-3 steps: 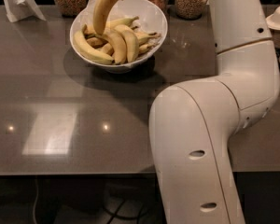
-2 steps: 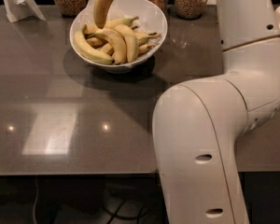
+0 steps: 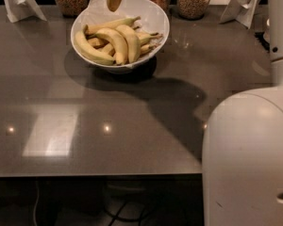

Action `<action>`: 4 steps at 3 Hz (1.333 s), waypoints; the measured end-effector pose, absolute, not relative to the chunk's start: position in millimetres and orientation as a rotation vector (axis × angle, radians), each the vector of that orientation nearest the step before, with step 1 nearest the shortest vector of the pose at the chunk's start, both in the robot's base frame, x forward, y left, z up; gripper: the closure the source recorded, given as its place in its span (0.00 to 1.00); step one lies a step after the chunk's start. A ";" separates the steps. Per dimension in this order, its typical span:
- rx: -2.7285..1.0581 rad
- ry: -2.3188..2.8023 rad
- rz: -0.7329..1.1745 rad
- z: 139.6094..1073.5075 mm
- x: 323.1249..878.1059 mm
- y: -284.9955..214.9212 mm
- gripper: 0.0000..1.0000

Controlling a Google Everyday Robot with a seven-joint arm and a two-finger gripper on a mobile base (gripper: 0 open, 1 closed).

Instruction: Pick banana from white bowl

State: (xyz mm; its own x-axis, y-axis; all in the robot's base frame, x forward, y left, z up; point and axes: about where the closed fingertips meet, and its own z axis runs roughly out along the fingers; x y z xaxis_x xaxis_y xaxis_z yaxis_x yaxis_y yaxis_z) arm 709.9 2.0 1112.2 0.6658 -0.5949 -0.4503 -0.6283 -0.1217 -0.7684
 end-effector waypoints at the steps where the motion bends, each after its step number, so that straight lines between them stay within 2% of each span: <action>1: -1.687 0.861 -0.057 1150.1 681.6 -33.4 1.00; 2: -1.590 0.769 -0.107 1178.1 639.9 -48.0 1.00; 4: -1.560 0.864 0.038 1124.6 567.7 -42.8 1.00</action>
Offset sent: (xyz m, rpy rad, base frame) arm -0.1526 -0.0045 -0.0888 0.1799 -0.0985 0.0935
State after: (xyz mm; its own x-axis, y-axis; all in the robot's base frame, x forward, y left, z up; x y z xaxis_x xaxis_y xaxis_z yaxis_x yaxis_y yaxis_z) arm 567.7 -42.8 1124.6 0.7151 -0.4928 -0.4958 -0.5339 0.0727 -0.8424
